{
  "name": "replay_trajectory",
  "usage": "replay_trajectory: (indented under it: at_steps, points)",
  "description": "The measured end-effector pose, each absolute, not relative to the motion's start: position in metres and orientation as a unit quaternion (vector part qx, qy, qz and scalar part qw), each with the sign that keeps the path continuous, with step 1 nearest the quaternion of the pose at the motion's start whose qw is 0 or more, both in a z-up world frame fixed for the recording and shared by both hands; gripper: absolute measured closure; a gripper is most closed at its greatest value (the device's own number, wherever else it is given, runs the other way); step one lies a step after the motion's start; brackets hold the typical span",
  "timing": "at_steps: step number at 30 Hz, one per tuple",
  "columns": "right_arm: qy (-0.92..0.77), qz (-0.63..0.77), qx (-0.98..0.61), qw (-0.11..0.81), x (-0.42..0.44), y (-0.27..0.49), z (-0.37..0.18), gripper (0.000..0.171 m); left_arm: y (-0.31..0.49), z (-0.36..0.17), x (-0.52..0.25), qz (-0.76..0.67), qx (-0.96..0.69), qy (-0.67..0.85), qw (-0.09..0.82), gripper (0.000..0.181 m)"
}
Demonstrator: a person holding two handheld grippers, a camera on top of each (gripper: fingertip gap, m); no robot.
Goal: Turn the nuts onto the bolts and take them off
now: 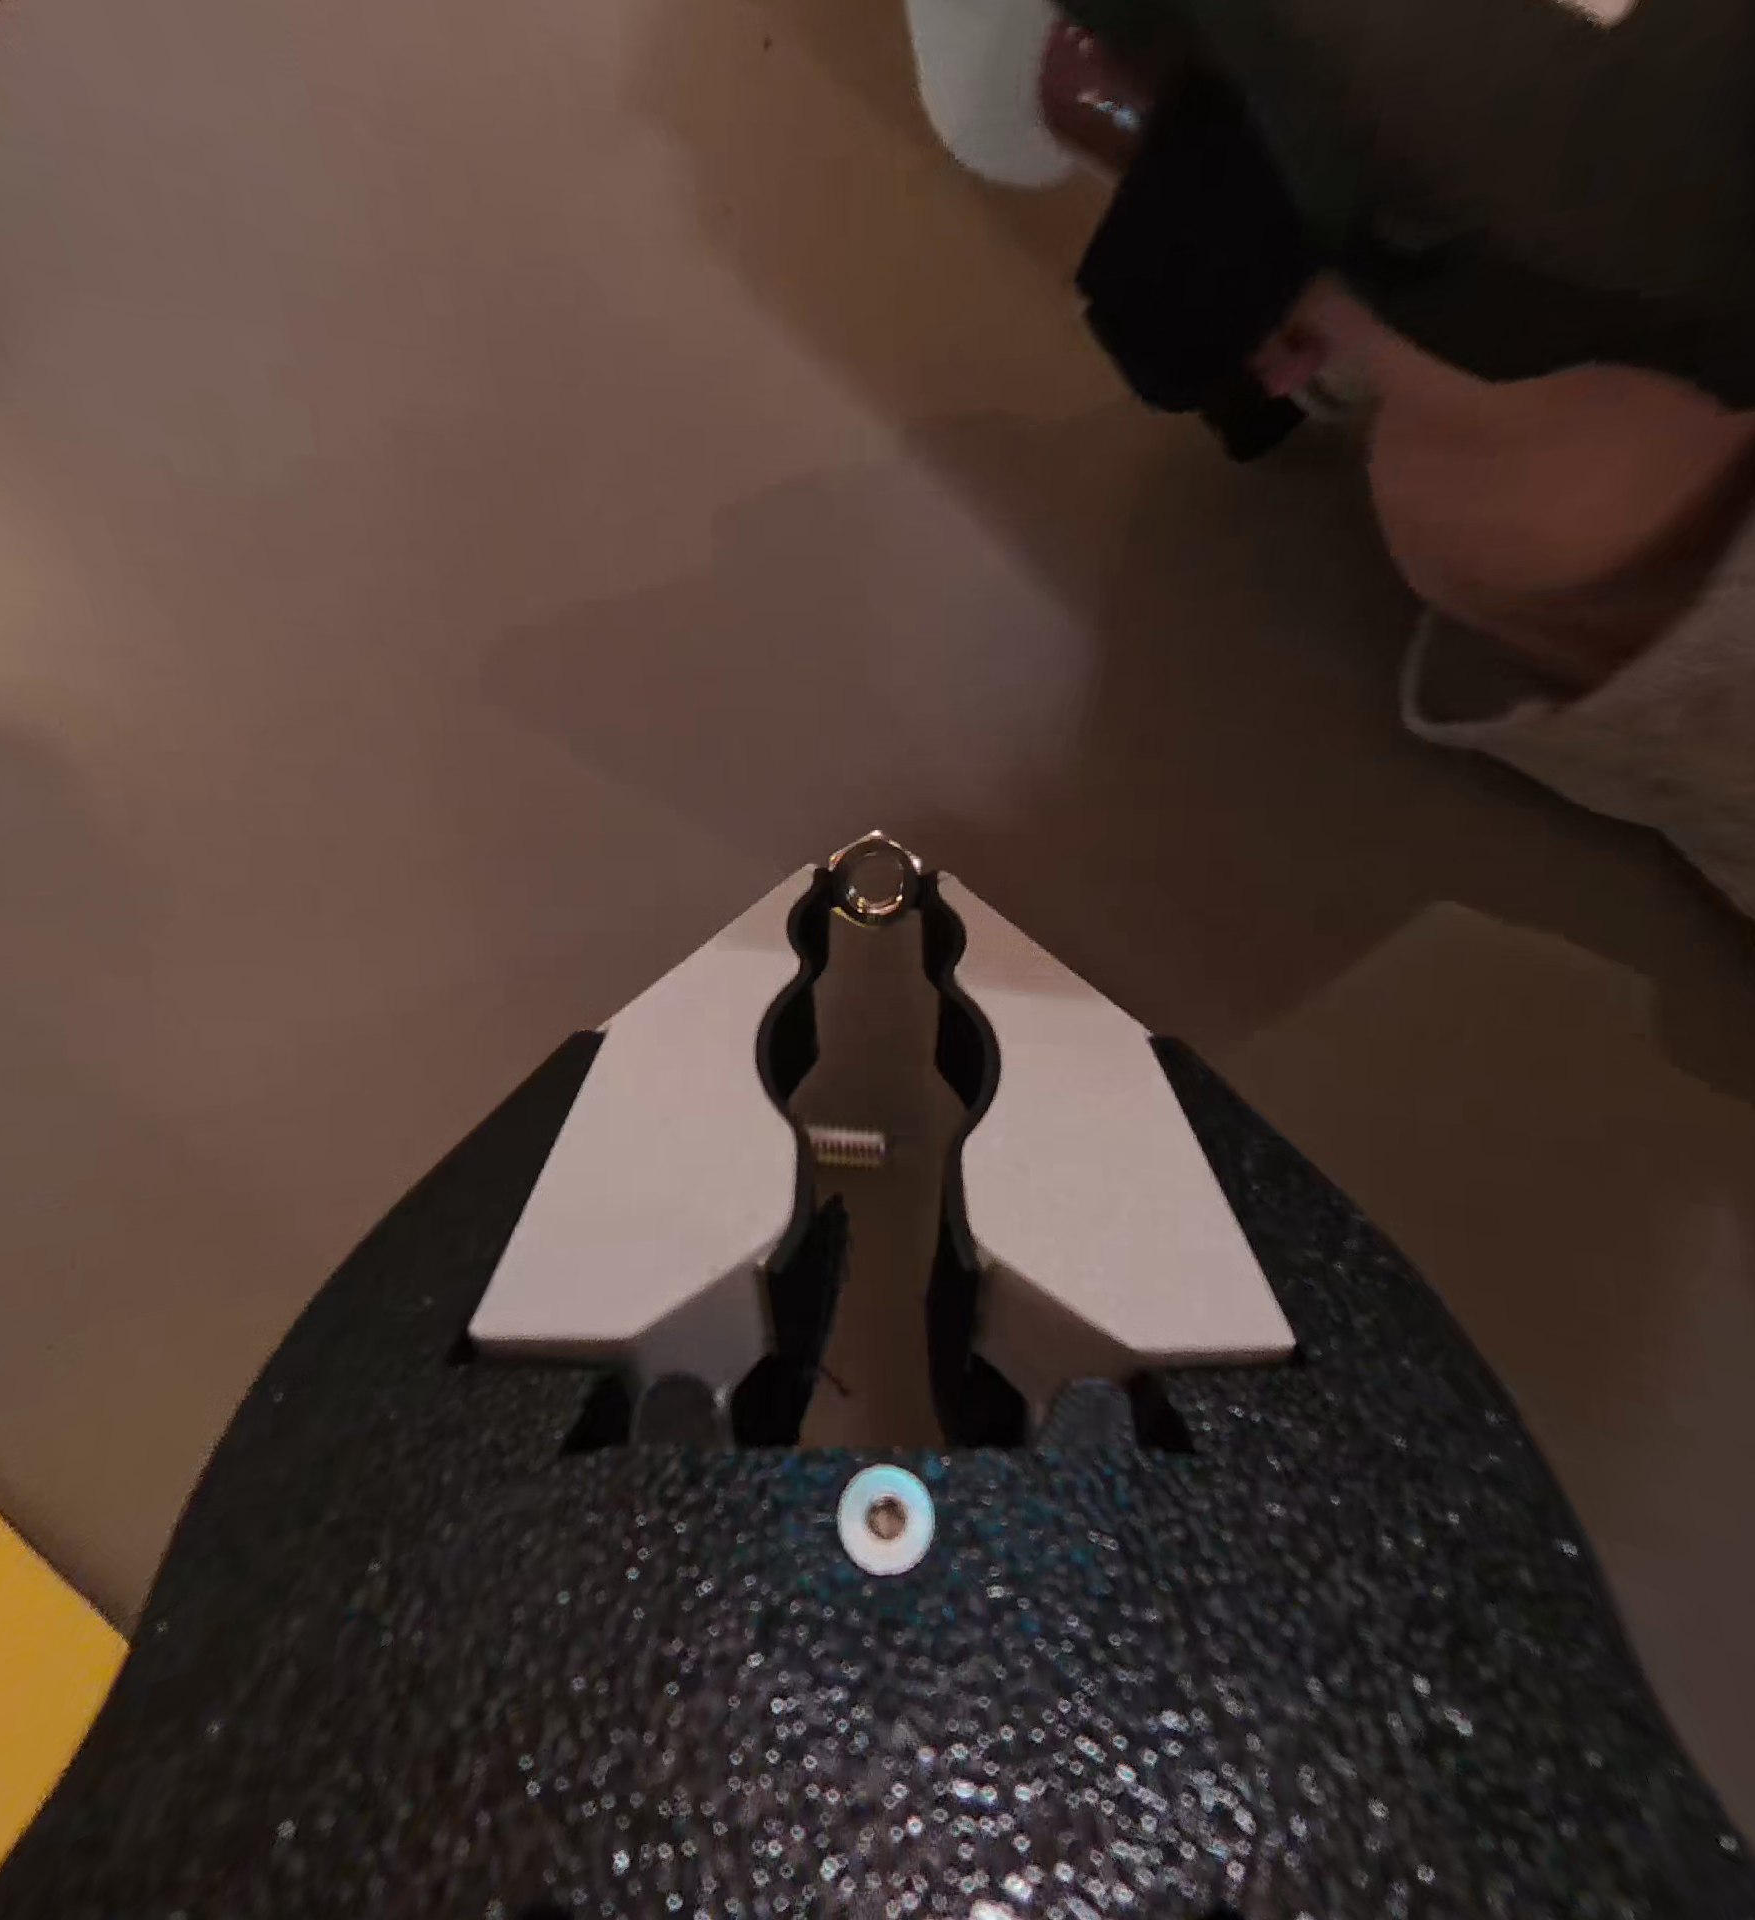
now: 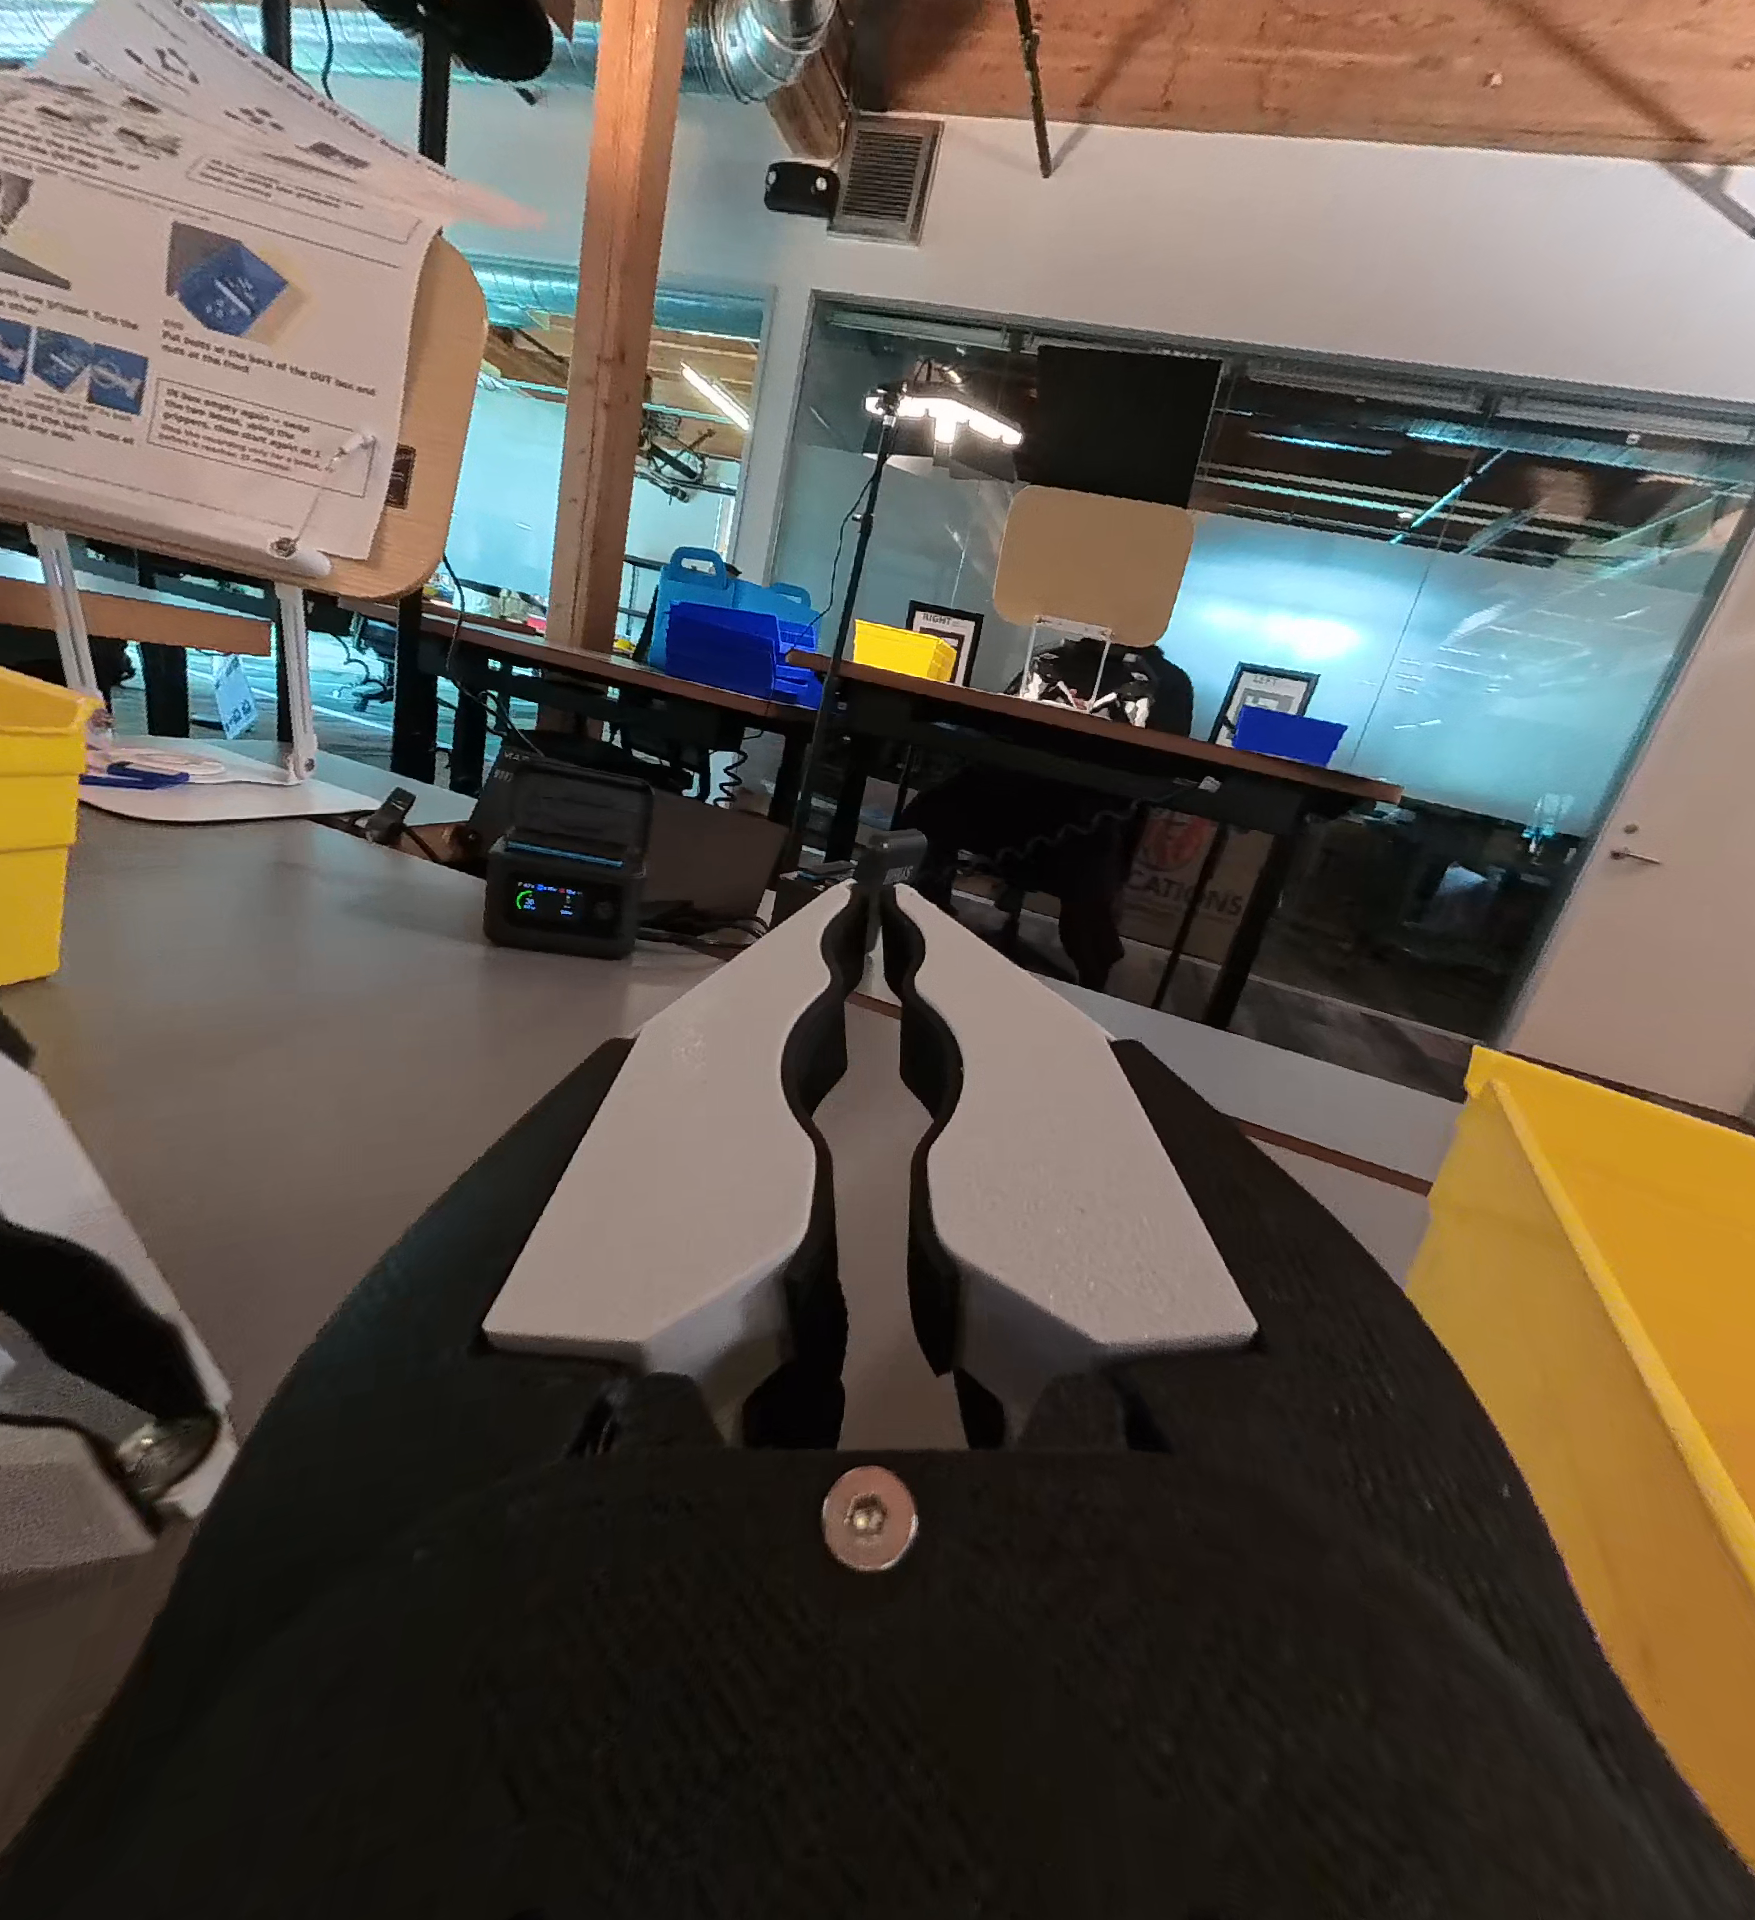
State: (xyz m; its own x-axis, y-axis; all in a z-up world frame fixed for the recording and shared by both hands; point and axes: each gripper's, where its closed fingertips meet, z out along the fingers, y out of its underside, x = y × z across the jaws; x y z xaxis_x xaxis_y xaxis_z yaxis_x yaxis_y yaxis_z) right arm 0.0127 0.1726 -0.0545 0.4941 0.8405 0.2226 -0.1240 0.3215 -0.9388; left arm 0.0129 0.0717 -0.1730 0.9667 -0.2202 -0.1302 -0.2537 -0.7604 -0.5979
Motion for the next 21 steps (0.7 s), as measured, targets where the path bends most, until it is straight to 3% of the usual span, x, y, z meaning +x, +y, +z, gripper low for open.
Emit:
replay_trajectory:
  at_steps: [1,8,12,16,21]
  points:
    - [-0.376,0.335,-0.477,0.721,0.013,0.172,-0.054,0.171,0.073,-0.175,0.012,0.022,-0.939,0.122,0.322,0.166]
    - [-0.380,0.339,-0.474,0.718,0.011,0.171,-0.054,0.170,0.073,-0.187,0.013,-0.009,-0.945,0.093,0.313,0.164]
    - [-0.381,0.337,-0.473,0.719,0.011,0.168,-0.055,0.171,0.077,-0.172,0.004,0.004,-0.932,0.064,0.357,0.107]
    - [-0.384,0.330,-0.472,0.721,0.009,0.166,-0.055,0.171,0.083,-0.117,-0.025,0.098,-0.861,0.055,0.496,0.066]
    - [-0.394,0.314,-0.469,0.725,0.005,0.164,-0.055,0.171,0.059,-0.055,-0.072,0.231,-0.737,0.037,0.634,0.047]
